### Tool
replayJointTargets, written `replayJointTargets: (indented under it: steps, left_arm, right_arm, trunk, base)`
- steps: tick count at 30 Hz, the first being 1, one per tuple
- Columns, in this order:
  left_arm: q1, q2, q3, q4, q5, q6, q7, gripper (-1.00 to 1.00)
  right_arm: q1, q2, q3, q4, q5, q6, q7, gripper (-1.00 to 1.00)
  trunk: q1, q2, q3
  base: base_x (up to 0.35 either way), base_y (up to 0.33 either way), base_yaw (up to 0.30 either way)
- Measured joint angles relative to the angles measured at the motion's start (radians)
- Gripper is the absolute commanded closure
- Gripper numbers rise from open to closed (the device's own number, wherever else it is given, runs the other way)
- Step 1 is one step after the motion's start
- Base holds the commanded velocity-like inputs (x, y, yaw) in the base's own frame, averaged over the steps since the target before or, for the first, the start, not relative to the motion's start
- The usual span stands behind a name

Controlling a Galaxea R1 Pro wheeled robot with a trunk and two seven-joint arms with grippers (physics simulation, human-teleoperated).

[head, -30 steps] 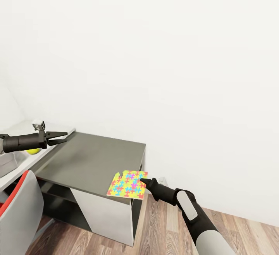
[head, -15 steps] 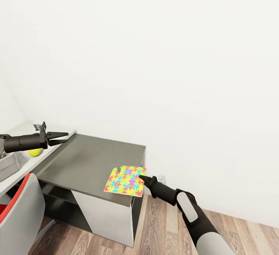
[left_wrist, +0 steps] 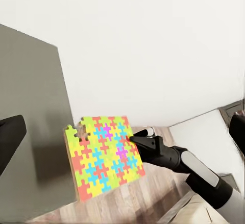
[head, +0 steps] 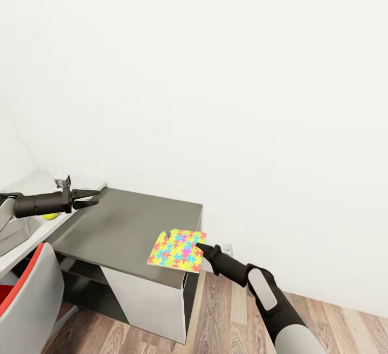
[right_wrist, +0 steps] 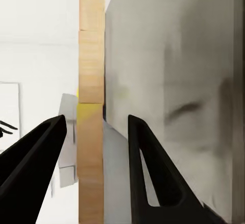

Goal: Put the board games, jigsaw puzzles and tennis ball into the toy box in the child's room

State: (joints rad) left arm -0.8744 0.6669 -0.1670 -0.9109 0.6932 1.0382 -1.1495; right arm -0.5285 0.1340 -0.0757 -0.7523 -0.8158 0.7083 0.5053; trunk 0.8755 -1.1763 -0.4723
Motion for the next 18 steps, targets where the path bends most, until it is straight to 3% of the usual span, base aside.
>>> replayJointTargets:
  steps: [5, 12, 18]
  left_arm:
    - [0.029, -0.028, -0.008, 0.028, 0.001, -0.001, -0.003, -1.00]
    - [0.069, -0.031, -0.009, 0.067, 0.004, -0.002, -0.004, -1.00]
    - [0.103, -0.031, -0.009, 0.091, 0.005, -0.003, -0.004, -1.00]
  right_arm:
    - [0.000, -0.011, -0.002, -0.001, -0.002, 0.001, -0.001, 1.00]
    - [0.000, -0.050, -0.001, -0.002, -0.011, 0.003, 0.013, 1.00]
    - [0.000, -0.054, -0.002, -0.002, -0.012, 0.003, 0.017, 1.00]
  trunk:
    - [-0.004, 0.007, 0.003]
    - [-0.031, 0.056, 0.025]
    - [-0.046, 0.084, 0.038]
  base:
    - [0.000, 0.000, 0.000]
    - [0.000, 0.000, 0.000]
    - [0.000, 0.000, 0.000]
